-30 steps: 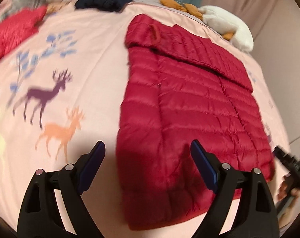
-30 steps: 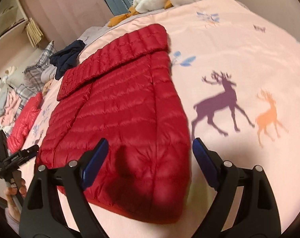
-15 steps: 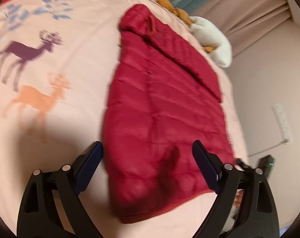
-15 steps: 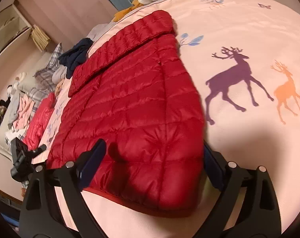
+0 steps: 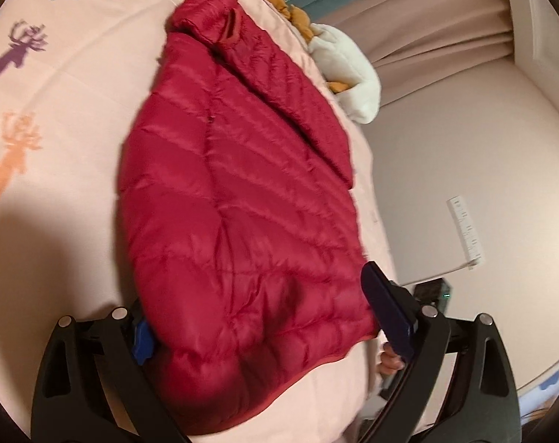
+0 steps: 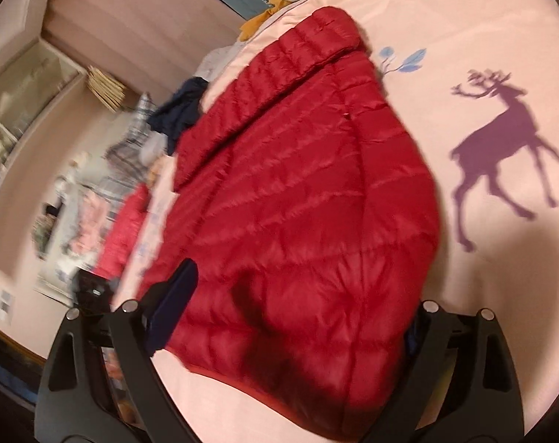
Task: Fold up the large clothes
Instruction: 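Lower both open grippers onto the red jacket's hem edge, then close both grippers on the hem of the red jacket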
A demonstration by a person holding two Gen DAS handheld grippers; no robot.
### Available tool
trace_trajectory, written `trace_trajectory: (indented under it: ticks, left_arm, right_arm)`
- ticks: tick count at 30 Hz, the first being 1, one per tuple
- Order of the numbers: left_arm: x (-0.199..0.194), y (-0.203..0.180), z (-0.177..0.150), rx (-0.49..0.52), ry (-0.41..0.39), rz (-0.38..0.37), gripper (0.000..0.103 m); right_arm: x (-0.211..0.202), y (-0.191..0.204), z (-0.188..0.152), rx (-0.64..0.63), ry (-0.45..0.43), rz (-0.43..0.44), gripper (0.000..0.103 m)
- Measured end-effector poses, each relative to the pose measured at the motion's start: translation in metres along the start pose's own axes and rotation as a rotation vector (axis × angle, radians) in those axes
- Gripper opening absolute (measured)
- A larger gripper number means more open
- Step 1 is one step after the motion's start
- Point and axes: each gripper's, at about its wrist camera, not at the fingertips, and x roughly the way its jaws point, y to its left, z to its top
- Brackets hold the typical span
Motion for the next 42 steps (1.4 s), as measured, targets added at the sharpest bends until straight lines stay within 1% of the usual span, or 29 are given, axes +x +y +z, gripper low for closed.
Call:
trace_trajectory:
  ticks: [3,4,7,9,11,12,15,19,22,24,25,27,28,30,31,32,33,34,36,38,42]
  left_arm:
    - [0.004,-0.001,0.0,-0.021,0.005,-0.058,0.094]
    - [0.004,-0.002,-0.001,-0.025,0.005,-0.067,0.094]
    - [0.003,-0.002,-0.004,-0.027,0.005,-0.077,0.092]
    - [0.0,0.002,-0.006,-0.04,-0.007,-0.072,0.082]
    - [-0.002,0.007,-0.009,-0.06,-0.014,-0.075,0.075]
    - [-0.003,0.009,-0.011,-0.066,-0.013,-0.077,0.073]
    - [-0.006,0.012,-0.015,-0.065,-0.004,-0.094,0.073]
    - [-0.003,0.009,-0.014,-0.043,0.021,-0.066,0.073]
    - [0.004,0.007,-0.013,-0.037,0.032,-0.06,0.068]
    - [0.011,0.007,-0.011,-0.049,0.039,-0.056,0.056]
    - [0.013,0.009,-0.01,-0.056,0.041,-0.06,0.053]
    - [0.016,0.011,-0.011,-0.075,0.041,-0.055,0.043]
    - [0.015,0.012,-0.013,-0.076,0.039,-0.047,0.041]
    - [0.013,0.014,-0.016,-0.083,0.034,-0.037,0.033]
    - [0.011,0.015,-0.018,-0.088,0.031,-0.029,0.031]
    - [0.01,0.016,-0.019,-0.092,0.028,-0.024,0.027]
    - [0.007,0.017,-0.02,-0.097,0.024,-0.021,0.025]
    - [0.006,0.016,-0.02,-0.099,0.021,-0.018,0.024]
    - [0.005,0.012,-0.021,-0.09,0.01,-0.005,0.019]
    - [0.002,0.004,-0.022,-0.067,-0.004,0.014,0.018]
    - [-0.009,-0.008,-0.023,-0.02,-0.027,0.021,0.017]
  right_arm:
    - [0.004,-0.001,0.004,0.043,0.003,0.057,0.086]
    - [0.005,0.0,0.004,0.045,0.009,0.064,0.085]
    - [0.003,0.002,0.002,0.027,0.03,0.061,0.078]
    - [-0.001,-0.001,-0.002,0.034,0.034,0.065,0.073]
    - [-0.008,-0.008,-0.009,0.057,0.022,0.068,0.068]
    - [-0.011,-0.01,-0.011,0.063,0.017,0.071,0.067]
    - [-0.017,-0.013,-0.018,0.074,0.002,0.083,0.067]
    - [-0.013,-0.011,-0.018,0.07,0.002,0.068,0.067]
    - [-0.005,-0.006,-0.016,0.046,0.005,0.045,0.066]
    - [-0.001,-0.003,-0.017,0.032,0.004,0.034,0.06]
    - [0.002,-0.002,-0.017,0.03,0.002,0.03,0.058]
    - [0.005,-0.004,-0.019,0.029,-0.01,0.017,0.048]
    - [0.005,-0.005,-0.02,0.029,-0.018,0.01,0.047]
    - [0.004,-0.006,-0.022,0.028,-0.03,0.002,0.039]
    - [0.004,-0.007,-0.023,0.034,-0.033,0.002,0.037]
    - [0.003,-0.008,-0.024,0.043,-0.036,0.003,0.032]
    - [0.002,-0.01,-0.026,0.048,-0.04,0.005,0.026]
    - [0.0,-0.01,-0.027,0.053,-0.046,0.005,0.024]
    - [-0.003,-0.004,-0.031,0.043,-0.078,0.005,0.016]
    - [-0.009,0.004,-0.037,0.011,-0.117,0.015,0.014]
    - [-0.019,0.014,-0.04,-0.004,-0.154,0.052,0.013]
